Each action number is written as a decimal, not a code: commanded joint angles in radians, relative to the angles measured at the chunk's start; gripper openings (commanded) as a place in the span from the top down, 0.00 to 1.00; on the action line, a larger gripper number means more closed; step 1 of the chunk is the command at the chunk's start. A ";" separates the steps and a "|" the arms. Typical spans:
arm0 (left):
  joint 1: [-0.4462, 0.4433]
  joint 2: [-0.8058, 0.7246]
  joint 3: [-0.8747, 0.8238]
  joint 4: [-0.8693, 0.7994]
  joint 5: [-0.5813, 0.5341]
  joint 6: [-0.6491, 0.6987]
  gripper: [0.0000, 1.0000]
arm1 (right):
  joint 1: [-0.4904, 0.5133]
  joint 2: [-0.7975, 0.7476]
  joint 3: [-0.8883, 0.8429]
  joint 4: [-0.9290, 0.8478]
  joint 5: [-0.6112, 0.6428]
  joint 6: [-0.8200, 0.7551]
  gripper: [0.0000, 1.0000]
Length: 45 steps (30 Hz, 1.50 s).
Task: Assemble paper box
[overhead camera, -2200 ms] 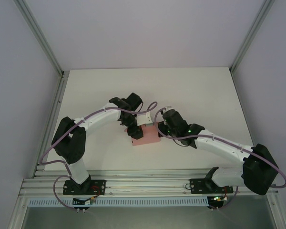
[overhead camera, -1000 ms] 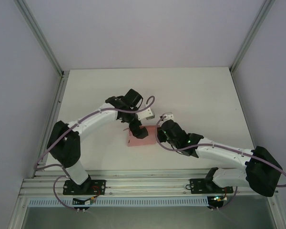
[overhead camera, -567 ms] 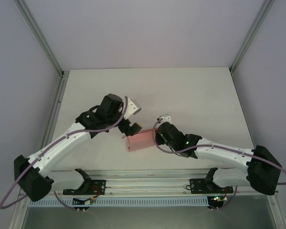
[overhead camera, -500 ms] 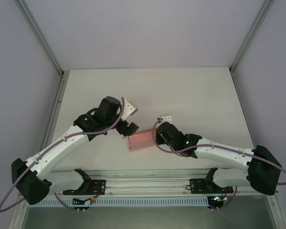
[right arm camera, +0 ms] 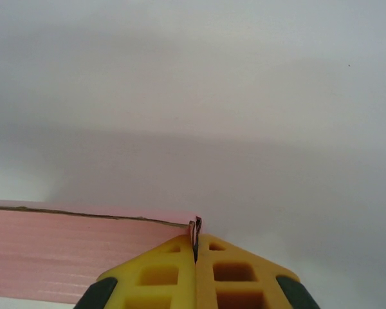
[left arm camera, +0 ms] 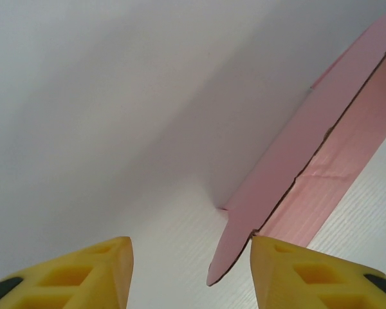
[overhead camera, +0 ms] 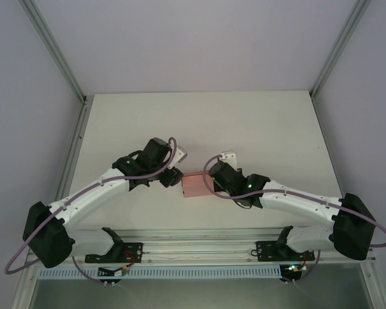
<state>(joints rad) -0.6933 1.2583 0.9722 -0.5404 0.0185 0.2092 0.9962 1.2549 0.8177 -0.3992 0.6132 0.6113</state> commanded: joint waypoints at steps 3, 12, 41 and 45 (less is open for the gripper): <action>-0.010 0.010 0.011 0.004 0.053 0.026 0.49 | 0.005 0.005 0.021 -0.043 0.014 0.025 1.00; -0.009 0.047 0.020 -0.010 0.079 0.071 0.52 | 0.005 0.007 0.021 -0.053 -0.001 0.034 1.00; -0.095 0.124 0.146 0.001 0.023 -0.644 1.00 | 0.032 0.026 0.006 0.015 0.036 0.099 1.00; -0.100 0.171 0.149 -0.006 0.002 -0.666 1.00 | 0.043 0.041 0.008 0.021 0.039 0.107 1.00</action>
<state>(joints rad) -0.7700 1.3968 1.0840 -0.5762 -0.0101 -0.4049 1.0126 1.2766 0.8192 -0.4129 0.6827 0.6991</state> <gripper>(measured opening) 0.046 0.044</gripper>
